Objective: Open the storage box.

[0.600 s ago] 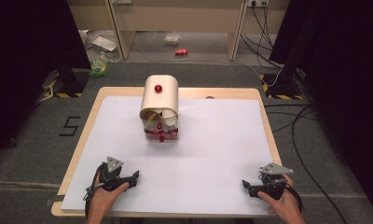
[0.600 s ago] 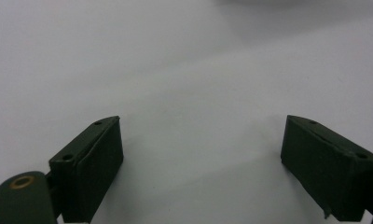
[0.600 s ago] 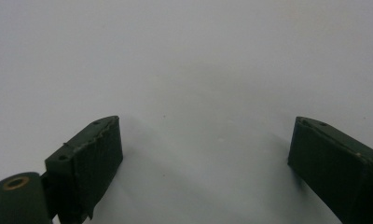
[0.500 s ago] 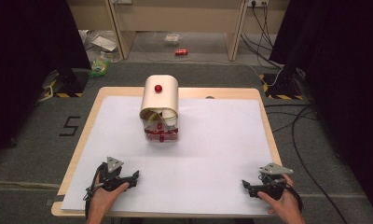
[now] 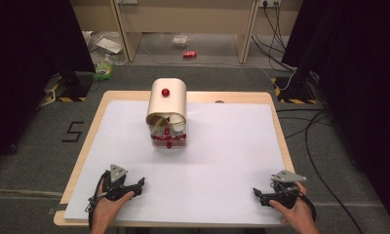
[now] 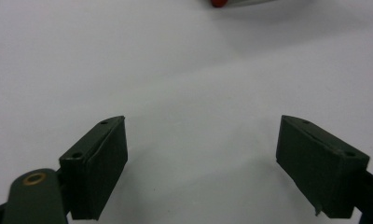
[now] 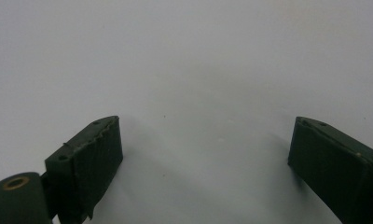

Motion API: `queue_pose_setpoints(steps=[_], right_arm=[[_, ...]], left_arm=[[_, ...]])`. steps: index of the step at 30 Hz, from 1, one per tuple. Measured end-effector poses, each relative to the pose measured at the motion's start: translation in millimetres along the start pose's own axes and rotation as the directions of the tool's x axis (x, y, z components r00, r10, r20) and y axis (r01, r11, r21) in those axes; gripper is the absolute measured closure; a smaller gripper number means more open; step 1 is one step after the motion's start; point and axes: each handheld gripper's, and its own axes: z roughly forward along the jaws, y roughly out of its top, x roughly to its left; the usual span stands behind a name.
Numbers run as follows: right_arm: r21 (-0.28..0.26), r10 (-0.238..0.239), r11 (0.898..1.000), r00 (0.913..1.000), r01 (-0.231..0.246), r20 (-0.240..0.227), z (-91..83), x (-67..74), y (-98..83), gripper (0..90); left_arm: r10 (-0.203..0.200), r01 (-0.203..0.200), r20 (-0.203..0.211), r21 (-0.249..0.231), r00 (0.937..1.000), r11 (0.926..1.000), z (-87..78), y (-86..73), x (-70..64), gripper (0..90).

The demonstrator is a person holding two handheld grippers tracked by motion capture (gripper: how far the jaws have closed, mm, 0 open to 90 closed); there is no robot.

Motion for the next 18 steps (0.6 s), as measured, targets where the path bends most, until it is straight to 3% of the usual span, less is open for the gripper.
queue_pose_setpoints(steps=[3,5,6,7,8,11,14,18], right_arm=[[0.001,0.0,1.0,1.0,0.0,0.0,-0.1,0.0,0.0,10.2],[0.001,0.0,1.0,1.0,0.0,0.0,-0.1,-0.1,0.0,10.2],[0.0,0.0,1.0,1.0,0.0,0.0,0.0,0.0,0.0,10.2],[-0.001,-0.001,1.0,1.0,0.001,0.0,0.0,-0.1,0.0,10.2],[-0.001,-0.002,1.0,1.0,0.002,0.0,0.0,-0.1,0.0,10.2],[-0.001,-0.001,1.0,1.0,0.001,0.0,0.0,-0.1,-0.1,10.2],[0.001,-0.001,1.0,1.0,0.001,0.0,-0.1,-0.1,0.0,10.2],[0.0,-0.001,1.0,1.0,0.001,0.0,0.0,-0.1,0.0,10.2]], left_arm=[[0.001,-0.001,-0.007,-0.009,1.0,1.0,-0.6,0.1,-0.7,16.6],[0.001,-0.001,-0.011,-0.055,0.9999,0.9985,-1.8,1.3,-3.6,16.7],[0.001,-0.001,-0.011,-0.055,0.9999,0.9985,-1.8,1.3,-3.6,16.4],[-0.01,0.013,0.037,-0.09,0.9993,0.9958,-1.5,3.0,-8.0,16.4],[-0.01,0.013,0.037,-0.09,0.9993,0.9958,-1.5,3.0,-8.0,16.4],[0.051,-0.047,0.033,-0.109,0.9982,0.9929,1.7,5.0,-20.8,16.8],[0.046,-0.038,0.056,-0.137,0.9974,0.9898,3.1,6.7,-26.5,19.3],[0.055,-0.046,0.055,-0.148,0.997,0.9878,5.3,8.5,-31.9,20.9]])
